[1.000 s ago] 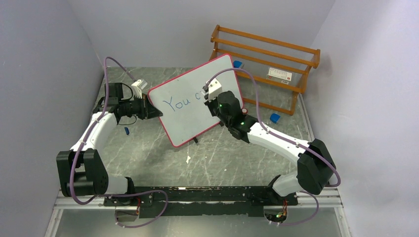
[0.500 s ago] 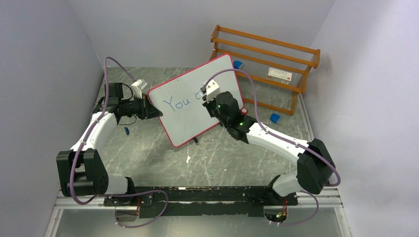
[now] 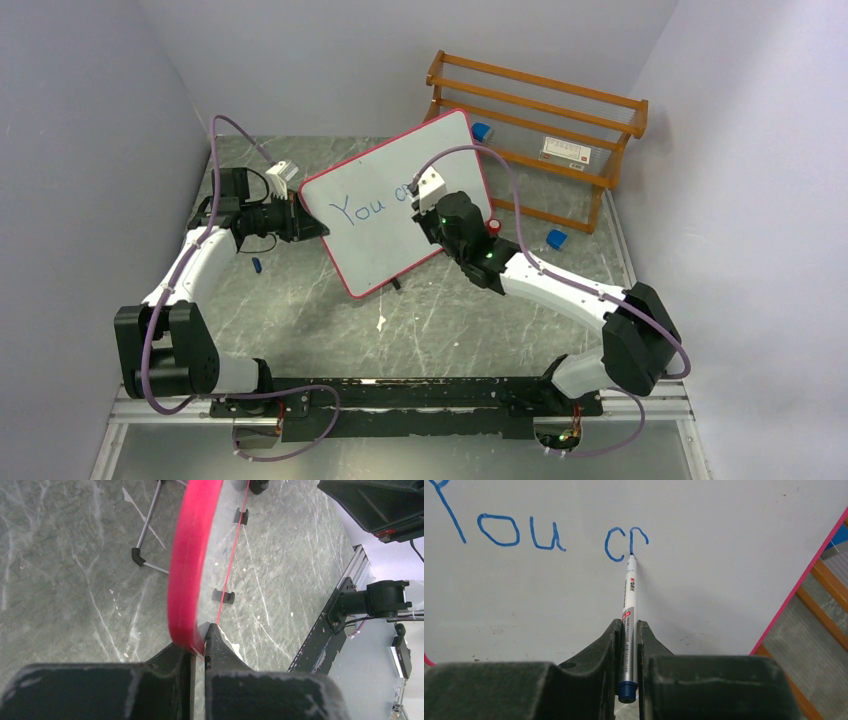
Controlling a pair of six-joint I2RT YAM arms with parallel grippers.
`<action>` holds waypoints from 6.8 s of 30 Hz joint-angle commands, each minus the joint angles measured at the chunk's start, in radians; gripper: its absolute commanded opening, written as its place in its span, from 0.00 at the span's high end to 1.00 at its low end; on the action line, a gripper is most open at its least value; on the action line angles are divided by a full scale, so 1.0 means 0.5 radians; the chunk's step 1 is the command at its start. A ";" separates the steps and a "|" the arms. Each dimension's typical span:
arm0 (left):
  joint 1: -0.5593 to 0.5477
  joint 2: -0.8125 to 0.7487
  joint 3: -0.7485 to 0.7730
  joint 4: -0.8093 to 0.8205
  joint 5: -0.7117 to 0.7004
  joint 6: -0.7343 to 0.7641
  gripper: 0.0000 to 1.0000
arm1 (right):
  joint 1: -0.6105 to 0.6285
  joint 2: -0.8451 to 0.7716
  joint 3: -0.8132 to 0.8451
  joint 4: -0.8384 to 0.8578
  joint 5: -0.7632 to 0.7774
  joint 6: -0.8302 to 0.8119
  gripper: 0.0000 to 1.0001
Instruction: Write a sentence on the whiteboard
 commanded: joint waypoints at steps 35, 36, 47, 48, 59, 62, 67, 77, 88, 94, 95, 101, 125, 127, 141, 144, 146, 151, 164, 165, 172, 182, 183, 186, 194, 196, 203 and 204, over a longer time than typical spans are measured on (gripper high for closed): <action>0.054 0.016 -0.022 0.060 -0.299 0.156 0.95 | -0.003 0.068 0.065 0.200 0.136 -0.020 1.00; 0.054 0.017 -0.023 0.060 -0.299 0.156 0.95 | -0.003 0.068 0.068 0.200 0.133 -0.020 1.00; 0.055 0.016 -0.022 0.061 -0.297 0.153 0.95 | -0.003 0.080 0.076 0.172 0.133 -0.023 1.00; 0.054 0.018 -0.022 0.060 -0.304 0.153 0.95 | -0.003 0.078 0.071 0.163 0.134 -0.020 1.00; 0.054 0.012 -0.025 0.062 -0.313 0.151 0.95 | -0.003 0.016 -0.061 0.109 0.135 0.026 1.00; 0.054 0.020 -0.023 0.058 -0.312 0.152 0.95 | -0.004 0.003 -0.089 0.106 0.142 0.034 1.00; 0.054 0.021 -0.026 0.060 -0.312 0.151 0.95 | -0.003 -0.009 -0.115 0.102 0.165 0.036 1.00; 0.054 0.014 -0.026 0.060 -0.314 0.153 0.95 | -0.008 -0.012 -0.118 0.137 0.236 0.030 1.00; 0.054 0.011 -0.027 0.064 -0.327 0.147 0.95 | -0.041 -0.102 -0.076 0.198 0.171 0.037 1.00; 0.055 0.015 -0.028 0.065 -0.318 0.147 0.95 | -0.070 -0.058 -0.023 0.210 0.104 0.042 1.00; 0.054 0.013 -0.030 0.063 -0.321 0.146 0.95 | -0.070 -0.050 -0.015 0.213 0.096 0.041 1.00; 0.055 0.012 -0.029 0.067 -0.314 0.143 0.95 | -0.070 -0.011 0.026 0.233 0.070 0.035 1.00; 0.055 0.015 -0.026 0.063 -0.320 0.146 0.95 | -0.079 0.033 0.006 0.140 0.069 0.068 1.00; 0.054 0.013 -0.026 0.063 -0.321 0.146 0.95 | -0.077 0.026 -0.013 0.131 0.070 0.075 1.00; 0.054 0.003 -0.029 0.066 -0.325 0.145 0.95 | -0.078 -0.014 -0.103 0.109 0.107 0.103 1.00; 0.054 0.003 -0.029 0.066 -0.330 0.143 0.95 | -0.078 -0.021 -0.118 0.109 0.107 0.104 1.00; 0.054 0.006 -0.029 0.067 -0.332 0.143 0.95 | -0.079 -0.027 -0.122 0.106 0.101 0.111 1.00; 0.054 0.007 -0.029 0.066 -0.334 0.143 0.95 | -0.078 -0.042 -0.134 0.106 0.101 0.112 1.00; 0.054 0.004 -0.032 0.069 -0.334 0.140 0.95 | -0.078 -0.084 -0.101 0.166 0.099 0.114 1.00; 0.054 0.005 -0.033 0.069 -0.331 0.140 0.95 | -0.079 -0.089 -0.100 0.179 0.096 0.115 1.00; 0.055 0.005 -0.032 0.069 -0.329 0.140 0.95 | -0.079 -0.060 -0.067 0.228 0.100 0.103 1.00; 0.054 0.006 -0.035 0.072 -0.326 0.140 0.95 | -0.077 -0.001 -0.001 0.243 0.066 0.092 1.00; 0.054 0.004 -0.035 0.071 -0.323 0.140 0.95 | -0.079 0.008 0.003 0.240 0.064 0.091 1.00; 0.054 0.008 -0.033 0.070 -0.325 0.140 0.95 | -0.077 0.022 0.009 0.240 0.064 0.089 1.00; 0.054 0.008 -0.036 0.066 -0.318 0.143 0.95 | -0.081 0.063 0.028 0.248 0.073 0.082 1.00; 0.054 0.006 -0.035 0.069 -0.322 0.143 0.95 | -0.082 0.075 0.039 0.254 0.076 0.079 1.00; 0.054 0.008 -0.035 0.069 -0.320 0.143 0.95 | -0.097 0.098 0.072 0.283 0.100 0.073 1.00; 0.054 0.009 -0.035 0.070 -0.318 0.143 0.95 | -0.100 0.098 0.071 0.290 0.108 0.071 1.00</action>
